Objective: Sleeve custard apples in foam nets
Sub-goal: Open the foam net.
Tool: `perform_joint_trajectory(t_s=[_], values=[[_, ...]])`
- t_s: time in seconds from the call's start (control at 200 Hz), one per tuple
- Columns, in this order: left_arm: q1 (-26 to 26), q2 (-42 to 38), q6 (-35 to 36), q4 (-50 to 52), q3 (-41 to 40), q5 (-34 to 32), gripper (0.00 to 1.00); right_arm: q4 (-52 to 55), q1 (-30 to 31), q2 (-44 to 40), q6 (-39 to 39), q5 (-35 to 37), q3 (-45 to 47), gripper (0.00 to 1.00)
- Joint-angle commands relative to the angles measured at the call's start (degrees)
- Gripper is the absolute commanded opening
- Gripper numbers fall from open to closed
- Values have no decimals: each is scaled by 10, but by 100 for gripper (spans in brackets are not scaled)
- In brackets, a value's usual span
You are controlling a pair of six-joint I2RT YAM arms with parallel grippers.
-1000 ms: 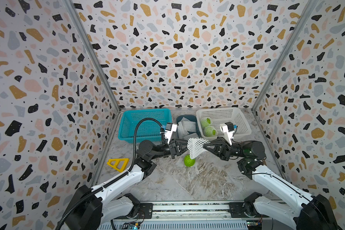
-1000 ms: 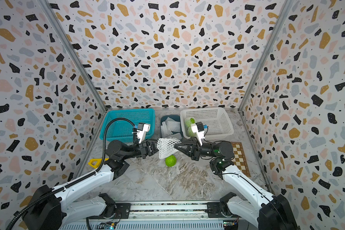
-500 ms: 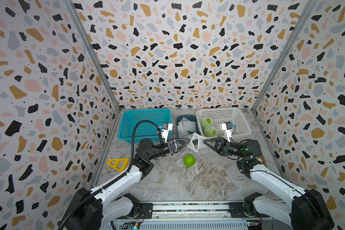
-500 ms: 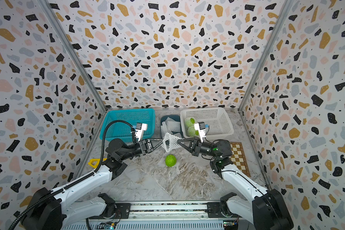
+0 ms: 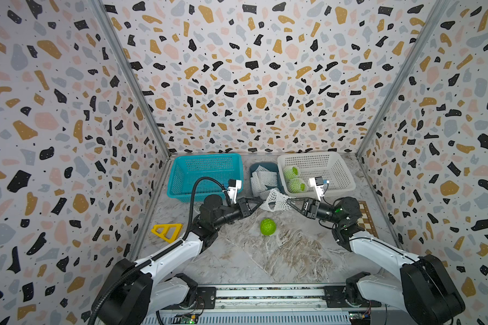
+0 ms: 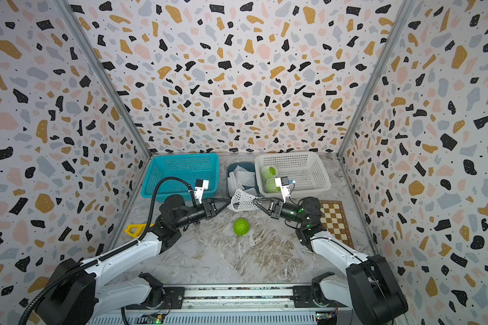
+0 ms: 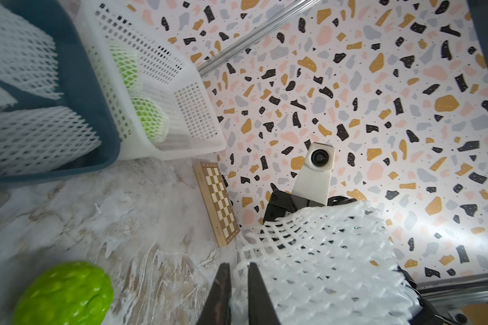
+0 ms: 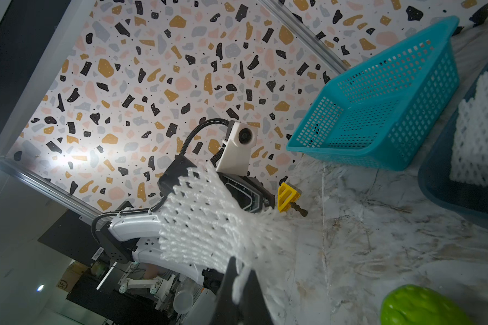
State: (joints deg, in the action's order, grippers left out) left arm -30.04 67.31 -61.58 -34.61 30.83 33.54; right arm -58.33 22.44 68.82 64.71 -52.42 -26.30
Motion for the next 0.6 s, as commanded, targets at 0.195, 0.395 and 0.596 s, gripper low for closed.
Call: perform_joint_trajectory(t_s=[0.195, 0.395, 0.596], values=[[7, 14, -13, -3, -13, -22, 11, 7, -2, 27, -7, 9, 13, 0], [6, 34, -18, -13, -15, -9, 5, 16, 0, 47, -20, 12, 18, 0], [6, 60, -22, -24, -14, 0, 0, 25, 12, 79, -28, 12, 16, 0]])
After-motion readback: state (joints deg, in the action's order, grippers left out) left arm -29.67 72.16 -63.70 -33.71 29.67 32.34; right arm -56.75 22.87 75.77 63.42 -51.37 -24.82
